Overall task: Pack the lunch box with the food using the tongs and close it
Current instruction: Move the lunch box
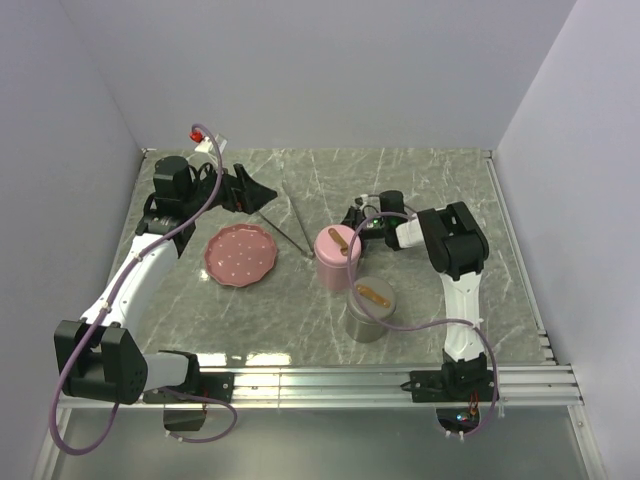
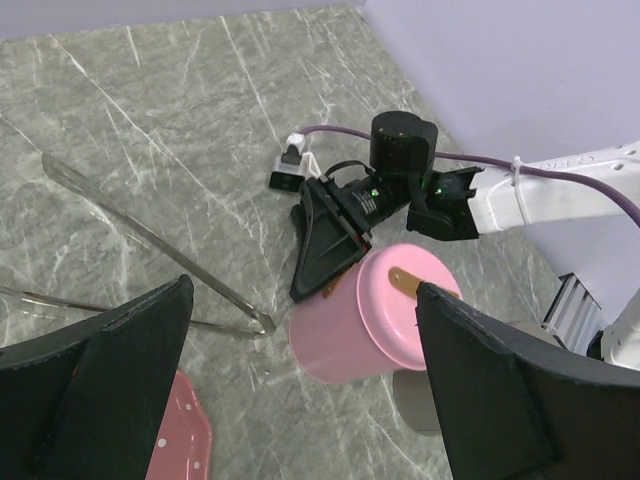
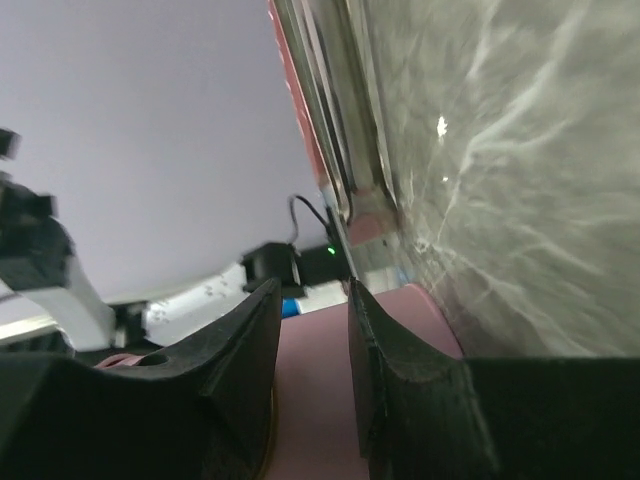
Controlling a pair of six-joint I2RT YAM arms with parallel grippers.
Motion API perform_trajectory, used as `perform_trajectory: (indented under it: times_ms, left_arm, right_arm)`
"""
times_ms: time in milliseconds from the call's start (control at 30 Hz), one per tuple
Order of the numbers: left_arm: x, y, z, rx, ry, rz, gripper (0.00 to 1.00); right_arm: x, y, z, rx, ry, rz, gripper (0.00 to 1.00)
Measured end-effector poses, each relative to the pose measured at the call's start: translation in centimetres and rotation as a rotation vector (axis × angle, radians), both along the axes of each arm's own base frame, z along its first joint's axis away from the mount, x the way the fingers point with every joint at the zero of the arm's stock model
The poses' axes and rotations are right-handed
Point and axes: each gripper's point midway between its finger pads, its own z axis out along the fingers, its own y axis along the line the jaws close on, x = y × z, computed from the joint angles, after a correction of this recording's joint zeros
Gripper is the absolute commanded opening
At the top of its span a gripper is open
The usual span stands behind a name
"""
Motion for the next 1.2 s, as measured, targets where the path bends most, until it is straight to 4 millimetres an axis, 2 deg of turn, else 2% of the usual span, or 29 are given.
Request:
perform_trajectory:
  times_ms: [433,600,700,800,967,1033,1100,1200]
  left_arm:
    - [0.0,-0.2,0.5,-0.011,-0.015,-0.012,0.99]
    - [0.0,-0.2,0.5,-0.012,-0.017,-0.013,0.99]
    - [0.0,-0.2,0.5,-0.012,-0.017,-0.013,0.99]
    - [0.0,-0.2,0.5,-0.011,-0.018,-0.013,0.99]
    - [-0.1,-0.2,0.5,-0.011,-0.019,-0.013,0.99]
    - [-0.1,-0.2,0.6,-0.012,-0.022,-0.013,0.99]
    - [-0.1,-0.2,0.7,-0.012,-0.023,-0.016,0.99]
    - [-0.2,-0.2,0.7,-0.014,-0.025,-0.018,0.99]
  right_arm:
    - [-5.6,2.1,-0.4,-0.069,-0.077,0.193,0.40]
    - [-6.6,2.3,-0.8,-0.085,-0.069,0.227,0.41]
    - [-5.9,2.2,-0.3,-0.090,-0.088,0.230,0.44]
    - [-3.7,1.4,0.9,-0.089,-0.138,0.207,0.46]
    - [0.5,-2.5,2.3,-0.107,-0.206,0.125,0.46]
    - [1.4,-4.4,2.5,-0.123,-0.219,0.106,0.46]
    - [1.6,-5.7,2.5,-0.138,-0.222,0.101,0.46]
    - [0.0,-6.5,2.1,-0.156,-0.203,0.141,0.46]
